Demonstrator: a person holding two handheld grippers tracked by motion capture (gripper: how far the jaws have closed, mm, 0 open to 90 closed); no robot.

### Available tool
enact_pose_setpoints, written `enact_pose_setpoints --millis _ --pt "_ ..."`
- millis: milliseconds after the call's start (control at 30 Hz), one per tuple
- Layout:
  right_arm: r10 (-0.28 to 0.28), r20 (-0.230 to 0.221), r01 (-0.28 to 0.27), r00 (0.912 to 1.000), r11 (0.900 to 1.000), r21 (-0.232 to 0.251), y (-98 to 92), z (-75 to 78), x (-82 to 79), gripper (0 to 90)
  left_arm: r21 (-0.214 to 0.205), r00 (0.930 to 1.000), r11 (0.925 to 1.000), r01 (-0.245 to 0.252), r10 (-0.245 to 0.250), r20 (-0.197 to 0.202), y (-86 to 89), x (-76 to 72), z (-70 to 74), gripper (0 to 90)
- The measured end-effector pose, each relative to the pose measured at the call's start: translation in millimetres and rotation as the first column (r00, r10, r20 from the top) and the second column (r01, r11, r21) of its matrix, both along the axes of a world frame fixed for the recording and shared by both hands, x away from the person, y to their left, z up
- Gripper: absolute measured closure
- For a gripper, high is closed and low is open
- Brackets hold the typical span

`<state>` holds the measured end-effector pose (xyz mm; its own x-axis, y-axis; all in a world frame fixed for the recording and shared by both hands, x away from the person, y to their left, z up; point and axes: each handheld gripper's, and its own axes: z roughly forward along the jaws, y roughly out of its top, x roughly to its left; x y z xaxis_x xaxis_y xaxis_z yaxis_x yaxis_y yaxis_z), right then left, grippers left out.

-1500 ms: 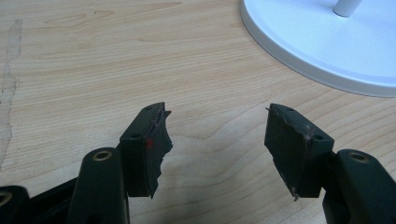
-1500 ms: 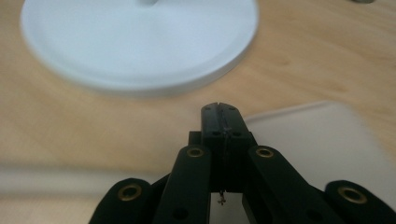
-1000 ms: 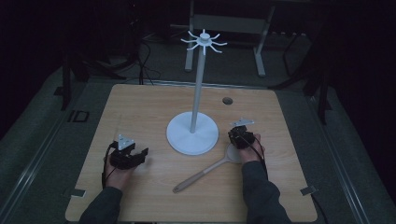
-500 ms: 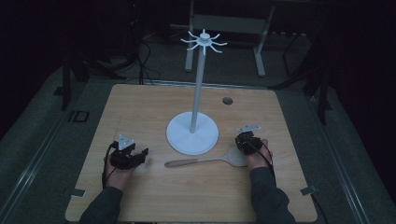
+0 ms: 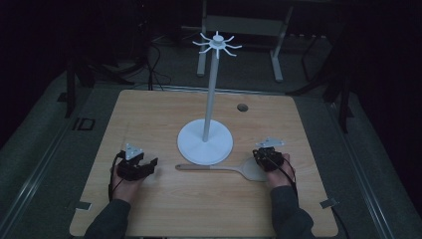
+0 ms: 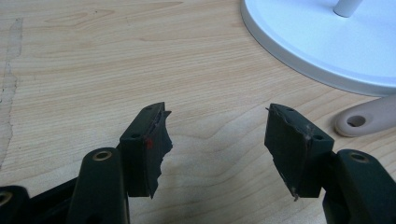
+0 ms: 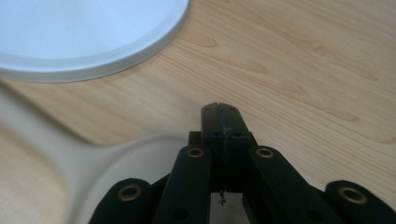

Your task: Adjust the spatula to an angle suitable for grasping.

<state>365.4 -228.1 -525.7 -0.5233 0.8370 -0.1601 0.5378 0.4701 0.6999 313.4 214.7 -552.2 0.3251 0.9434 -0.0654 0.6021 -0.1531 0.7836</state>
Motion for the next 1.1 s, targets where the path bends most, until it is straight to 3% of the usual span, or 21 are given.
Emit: enact_pose_setpoints --millis 133,333,400,700,1100 --pt "-0.005 0.006 0.004 1.0 0.9997 0.025 -10.6 4.0 -22.4 90.0 0.0 1.0 1.0 0.0 0.0 0.0 -0.2 -0.2 0.0 39.3" --pt "-0.029 0.02 0.029 0.9994 0.9994 0.019 -27.4 -2.5 -54.0 90.0 0.007 1.0 1.0 0.003 -0.003 -0.003 -2.1 0.0 -0.6 39.3" --pt "-0.026 0.011 0.025 0.9996 0.9985 0.048 -32.5 -5.3 -56.8 90.0 0.011 1.0 0.9999 0.003 -0.003 -0.005 -2.6 0.1 -0.7 39.3" --pt "-0.026 -0.008 0.026 0.9996 0.9995 0.021 -32.4 -13.7 -61.6 90.0 0.004 1.0 1.0 0.0 0.0 -0.003 -1.0 -0.1 -0.4 39.4" --pt "0.019 -0.006 -0.019 0.9998 0.9997 0.014 -25.8 -5.3 -76.8 90.0 0.007 1.0 1.0 0.002 -0.002 -0.004 -1.7 -0.2 -0.5 39.3"
